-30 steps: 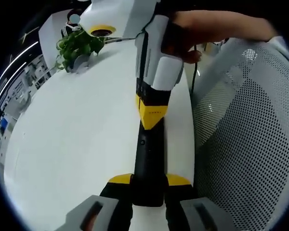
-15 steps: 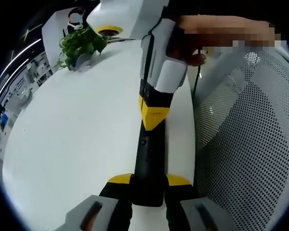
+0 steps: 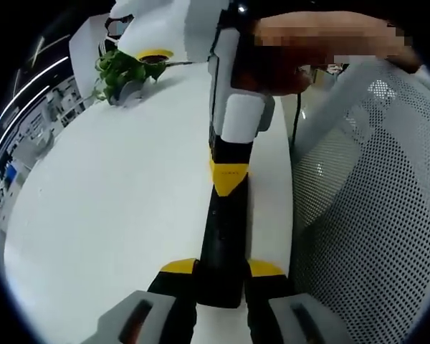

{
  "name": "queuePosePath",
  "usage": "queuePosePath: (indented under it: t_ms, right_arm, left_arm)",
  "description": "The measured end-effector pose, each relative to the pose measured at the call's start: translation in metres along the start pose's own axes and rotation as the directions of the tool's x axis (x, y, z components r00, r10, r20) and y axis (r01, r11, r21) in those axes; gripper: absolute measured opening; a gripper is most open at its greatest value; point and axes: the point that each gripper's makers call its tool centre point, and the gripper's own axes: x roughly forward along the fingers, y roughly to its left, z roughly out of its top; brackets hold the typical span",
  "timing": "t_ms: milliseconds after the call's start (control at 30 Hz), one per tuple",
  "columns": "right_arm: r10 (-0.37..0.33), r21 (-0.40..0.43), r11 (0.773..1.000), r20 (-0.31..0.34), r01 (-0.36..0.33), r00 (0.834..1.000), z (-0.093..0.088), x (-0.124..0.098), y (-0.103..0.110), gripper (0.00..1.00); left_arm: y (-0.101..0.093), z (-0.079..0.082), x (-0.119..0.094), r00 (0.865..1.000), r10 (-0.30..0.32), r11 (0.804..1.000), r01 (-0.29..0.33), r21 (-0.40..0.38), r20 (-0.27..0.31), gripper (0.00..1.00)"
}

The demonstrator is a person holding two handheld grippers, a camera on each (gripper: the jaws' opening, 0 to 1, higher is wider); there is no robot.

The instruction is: Press the specified remote control buttons in sequence, fully releasing each button before pressing the next.

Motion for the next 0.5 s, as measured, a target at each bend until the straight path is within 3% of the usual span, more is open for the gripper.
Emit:
queuePosePath:
  t_ms: [133, 267, 367, 500]
  right_arm:
    - [-0.018, 0.009, 1.0, 0.001, 0.018, 1.0, -0.0016, -0.0009, -0.0002, 0.0]
    - [-0.031, 0.028, 0.999, 0.041, 0.03, 0.999, -0.0015, -0.0012, -0.0015, 0.0]
    - [-0.022, 0.087, 0.996, 0.081, 0.015, 0.996, -0.0011, -0.0011, -0.0025, 0.0]
    - [-0.025, 0.09, 0.996, 0.109, 0.015, 0.994, -0.0016, -0.0022, -0.0009, 0.0]
  left_arm:
    - [0.0004, -0.0004, 0.0006, 1.0, 0.01, 1.0, -0.01, -0.025, 0.009, 0.25]
    - [0.0013, 0.0013, 0.0013, 0.999, 0.04, 0.996, -0.037, -0.076, 0.037, 0.26]
    - [0.0, 0.0007, 0.0001, 0.998, 0.05, 0.997, -0.047, -0.066, 0.039, 0.26]
    - [0.0021, 0.0003, -0.0003, 0.997, 0.062, 0.996, -0.059, -0.066, 0.036, 0.26]
